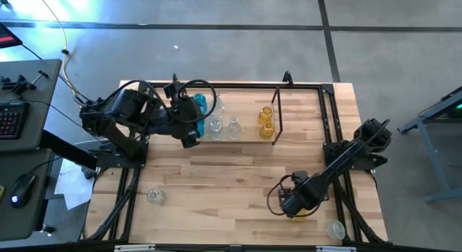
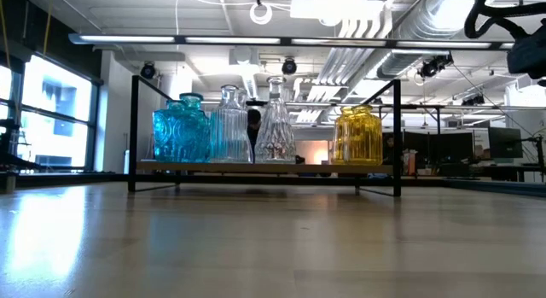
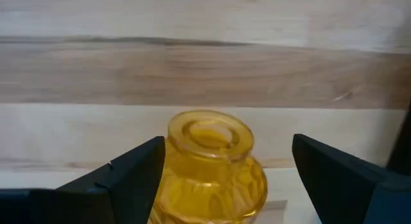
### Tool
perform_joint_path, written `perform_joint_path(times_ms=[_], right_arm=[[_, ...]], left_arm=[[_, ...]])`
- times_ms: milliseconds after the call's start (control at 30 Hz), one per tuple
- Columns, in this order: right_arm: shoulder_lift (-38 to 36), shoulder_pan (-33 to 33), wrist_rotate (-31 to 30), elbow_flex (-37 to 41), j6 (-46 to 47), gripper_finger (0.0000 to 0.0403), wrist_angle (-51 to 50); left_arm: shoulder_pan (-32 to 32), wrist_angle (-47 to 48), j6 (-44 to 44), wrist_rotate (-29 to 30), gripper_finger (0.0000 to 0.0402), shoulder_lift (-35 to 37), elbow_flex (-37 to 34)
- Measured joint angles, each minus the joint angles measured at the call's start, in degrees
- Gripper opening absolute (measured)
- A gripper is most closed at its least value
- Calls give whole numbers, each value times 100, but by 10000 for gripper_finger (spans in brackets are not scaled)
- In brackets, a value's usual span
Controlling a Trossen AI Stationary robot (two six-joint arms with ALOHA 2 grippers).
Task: Sort vases onto shelf
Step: Put the yellow vase on the shelf aligned with the other yellow vases
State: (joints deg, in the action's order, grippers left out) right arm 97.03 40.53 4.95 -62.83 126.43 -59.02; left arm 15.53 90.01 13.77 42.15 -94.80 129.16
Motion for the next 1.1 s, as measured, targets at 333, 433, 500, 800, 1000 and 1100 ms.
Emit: perform_joint_path(times_ms=[333,433,500,800,1000,1100], right_arm=[[304,-81,-162,-4,-23,323,696],[426,-92,-174,-4,-30,320,848],[478,-90,-173,-4,-36,312,886],[529,-90,-177,-4,-89,232,913],[522,-87,-156,-9,-159,168,928],[522,-85,-158,-11,-196,168,926]], left_arm=[[0,1,3,2,136,0,0],[0,1,3,2,136,2,0],[-2,1,1,2,136,2,0],[-2,1,44,2,136,2,0],[-2,1,108,-2,136,2,0],[-2,1,115,-2,136,2,0]])
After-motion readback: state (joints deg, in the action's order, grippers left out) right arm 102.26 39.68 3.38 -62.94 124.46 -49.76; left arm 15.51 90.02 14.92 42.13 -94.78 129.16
